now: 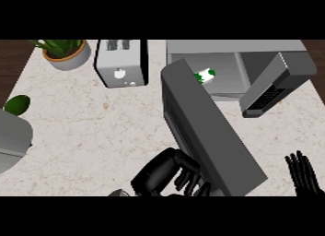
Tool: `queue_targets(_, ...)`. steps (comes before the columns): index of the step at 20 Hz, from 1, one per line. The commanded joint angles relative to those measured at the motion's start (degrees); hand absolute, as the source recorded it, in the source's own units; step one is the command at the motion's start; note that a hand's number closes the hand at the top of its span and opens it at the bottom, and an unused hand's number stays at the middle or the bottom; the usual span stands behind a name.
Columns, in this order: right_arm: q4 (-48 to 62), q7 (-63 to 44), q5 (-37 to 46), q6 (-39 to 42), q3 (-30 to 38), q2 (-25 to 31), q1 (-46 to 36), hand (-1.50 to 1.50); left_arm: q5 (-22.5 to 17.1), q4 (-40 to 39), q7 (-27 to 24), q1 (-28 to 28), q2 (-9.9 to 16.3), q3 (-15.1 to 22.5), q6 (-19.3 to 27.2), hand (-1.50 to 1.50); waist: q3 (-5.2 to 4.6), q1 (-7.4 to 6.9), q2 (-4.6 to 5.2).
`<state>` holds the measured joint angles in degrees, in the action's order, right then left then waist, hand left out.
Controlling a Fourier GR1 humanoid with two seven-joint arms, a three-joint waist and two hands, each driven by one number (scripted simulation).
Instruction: Pick up the milk, place it into the microwave and close the microwave
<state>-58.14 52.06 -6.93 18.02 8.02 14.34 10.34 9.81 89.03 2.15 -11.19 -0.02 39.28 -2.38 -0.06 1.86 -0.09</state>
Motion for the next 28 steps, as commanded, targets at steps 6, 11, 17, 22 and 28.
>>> queue_targets(6, -11.7, 0.9, -5.6, 10.8, -4.1, 2.5, 3.9, -1.50, -10.5, -16.1, 1.7, -13.0, 0.0, 13.6, 13.1, 1.50, -0.01, 3.33, 0.56)
queue_targets(11, -20.1, -3.8, -7.9, 9.3, -6.8, 2.9, 3.6, -1.50, -16.5, -20.4, 3.5, -19.1, 0.0, 16.3, 20.2, 1.50, -0.09, 5.83, 0.80)
queue_targets(17, -26.1, -6.4, -11.2, 10.3, -7.1, 6.2, 5.1, -1.50, -25.1, -23.5, -3.6, -24.3, 0.0, 12.3, 27.0, -1.50, -0.23, 9.06, 1.58)
queue_targets(22, -29.6, -10.1, -13.1, 9.5, -8.7, 6.7, 3.8, -1.50, -29.5, -25.7, -7.7, -28.4, 0.0, 10.1, 31.5, -1.50, -0.25, 10.79, 2.26)
queue_targets(28, -33.8, -12.9, -16.5, 11.4, -9.3, 9.2, 5.9, -1.50, -34.7, -30.1, -11.0, -32.4, 0.0, 5.7, 36.8, 1.50, -0.27, 12.84, 2.77)
